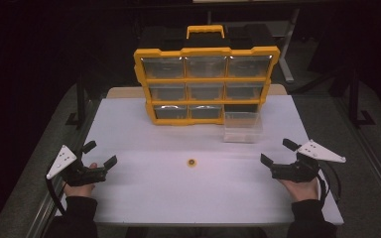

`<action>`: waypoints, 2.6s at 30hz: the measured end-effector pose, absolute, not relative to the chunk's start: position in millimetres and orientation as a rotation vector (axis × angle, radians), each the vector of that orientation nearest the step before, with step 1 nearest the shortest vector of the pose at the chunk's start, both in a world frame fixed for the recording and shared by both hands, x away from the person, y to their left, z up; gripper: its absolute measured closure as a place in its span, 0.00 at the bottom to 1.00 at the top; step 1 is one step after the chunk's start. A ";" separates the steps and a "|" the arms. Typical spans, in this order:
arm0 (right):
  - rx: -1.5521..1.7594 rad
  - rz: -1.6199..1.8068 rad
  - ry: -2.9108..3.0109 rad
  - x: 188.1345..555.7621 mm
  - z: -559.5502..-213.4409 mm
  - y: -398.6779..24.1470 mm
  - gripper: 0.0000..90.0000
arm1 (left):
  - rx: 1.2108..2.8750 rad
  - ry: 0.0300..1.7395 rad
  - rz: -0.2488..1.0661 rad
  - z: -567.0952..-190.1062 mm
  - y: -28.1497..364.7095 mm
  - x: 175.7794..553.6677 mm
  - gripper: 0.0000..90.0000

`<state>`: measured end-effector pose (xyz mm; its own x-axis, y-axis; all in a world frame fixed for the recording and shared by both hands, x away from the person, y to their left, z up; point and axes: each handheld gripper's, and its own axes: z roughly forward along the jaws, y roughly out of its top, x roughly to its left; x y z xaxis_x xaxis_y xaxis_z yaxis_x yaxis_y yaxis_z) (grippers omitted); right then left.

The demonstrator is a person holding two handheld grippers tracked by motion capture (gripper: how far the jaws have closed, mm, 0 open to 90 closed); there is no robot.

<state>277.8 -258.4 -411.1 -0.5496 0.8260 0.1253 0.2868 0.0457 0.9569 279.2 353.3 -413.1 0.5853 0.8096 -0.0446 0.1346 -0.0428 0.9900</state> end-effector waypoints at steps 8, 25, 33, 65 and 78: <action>1.134 1.526 1.865 275.1 -409.3 -256.8 0.00 | 1.550 0.819 0.675 -414.1 349.6 278.6 0.00; 1.112 1.463 1.975 283.1 -407.7 -244.3 0.00 | 1.563 0.826 0.680 -415.8 348.5 280.1 0.00; 1.088 1.434 2.037 286.9 -407.9 -237.1 0.00 | 1.558 0.827 0.677 -415.8 348.7 280.0 0.00; 1.008 1.383 2.183 299.5 -401.8 -209.1 0.00 | 1.547 0.835 0.686 -416.6 349.8 279.9 0.00; 0.979 1.364 2.239 304.4 -400.9 -196.8 0.00 | 1.543 0.830 0.692 -416.4 349.6 279.4 0.00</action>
<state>304.4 -196.8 -400.9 -0.7039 0.7076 0.0622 0.3797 0.3008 0.8748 279.4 349.6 -416.4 0.5692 0.8218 -0.0256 0.1223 -0.0539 0.9910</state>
